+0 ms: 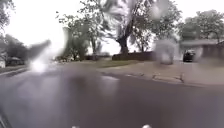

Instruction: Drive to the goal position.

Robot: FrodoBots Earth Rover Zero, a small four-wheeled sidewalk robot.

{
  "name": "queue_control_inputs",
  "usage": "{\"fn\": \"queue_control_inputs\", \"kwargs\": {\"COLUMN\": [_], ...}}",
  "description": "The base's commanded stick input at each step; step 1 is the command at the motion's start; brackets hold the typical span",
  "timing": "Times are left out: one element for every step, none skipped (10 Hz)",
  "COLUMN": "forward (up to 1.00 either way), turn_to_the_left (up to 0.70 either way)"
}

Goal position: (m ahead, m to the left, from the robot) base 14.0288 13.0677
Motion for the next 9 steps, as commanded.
{"fn": "queue_control_inputs", "kwargs": {"forward": [0.70,0.70,0.70,0.70,0.70,0.70,0.70,0.70,0.70], "turn_to_the_left": [0.00,0.00,0.00,0.00,0.00,0.00,0.00,0.00,0.00]}}
